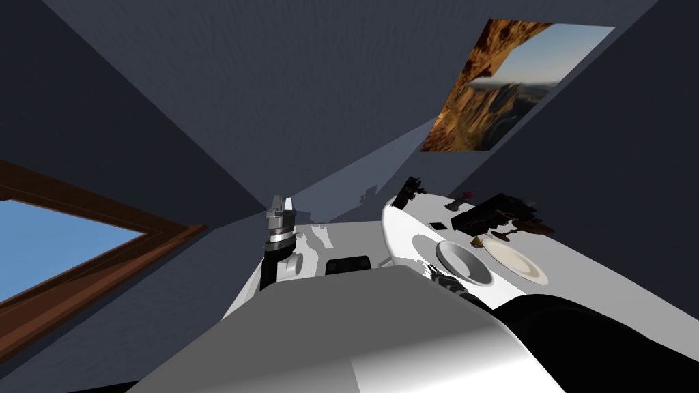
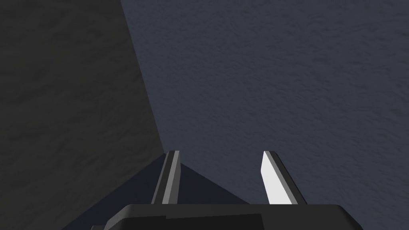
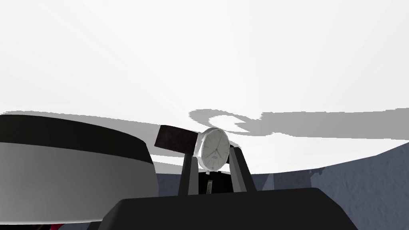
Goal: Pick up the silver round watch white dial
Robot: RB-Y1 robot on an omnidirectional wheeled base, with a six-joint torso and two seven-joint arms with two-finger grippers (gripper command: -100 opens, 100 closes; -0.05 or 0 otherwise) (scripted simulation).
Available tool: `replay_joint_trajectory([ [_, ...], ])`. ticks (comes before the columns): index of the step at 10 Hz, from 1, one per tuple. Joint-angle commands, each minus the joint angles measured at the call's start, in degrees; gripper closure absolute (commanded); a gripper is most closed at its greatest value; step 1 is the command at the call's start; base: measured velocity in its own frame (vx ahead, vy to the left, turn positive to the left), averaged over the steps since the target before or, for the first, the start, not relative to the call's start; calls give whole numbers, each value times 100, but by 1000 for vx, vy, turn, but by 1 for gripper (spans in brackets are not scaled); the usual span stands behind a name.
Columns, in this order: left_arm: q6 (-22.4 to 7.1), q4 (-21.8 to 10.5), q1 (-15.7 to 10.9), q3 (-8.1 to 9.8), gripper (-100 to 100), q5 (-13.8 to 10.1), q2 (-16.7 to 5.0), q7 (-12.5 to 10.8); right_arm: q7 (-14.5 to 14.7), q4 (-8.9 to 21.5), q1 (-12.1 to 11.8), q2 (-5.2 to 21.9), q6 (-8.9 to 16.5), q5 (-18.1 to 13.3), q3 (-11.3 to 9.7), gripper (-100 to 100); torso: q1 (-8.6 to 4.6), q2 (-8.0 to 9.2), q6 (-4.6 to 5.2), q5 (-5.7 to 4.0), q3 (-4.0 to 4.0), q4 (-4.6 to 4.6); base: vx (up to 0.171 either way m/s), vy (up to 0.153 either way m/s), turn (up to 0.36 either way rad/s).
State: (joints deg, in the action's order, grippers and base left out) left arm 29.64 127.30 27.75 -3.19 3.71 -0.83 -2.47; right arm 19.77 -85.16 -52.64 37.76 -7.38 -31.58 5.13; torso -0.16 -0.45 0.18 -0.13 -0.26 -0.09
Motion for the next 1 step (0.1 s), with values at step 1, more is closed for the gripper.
replay_joint_trajectory([
  [1,0,0,0,0,0,0,0,0,0,0,0,0,0,0,0,0,0,0,0,0,0,0,0,0,0],
])
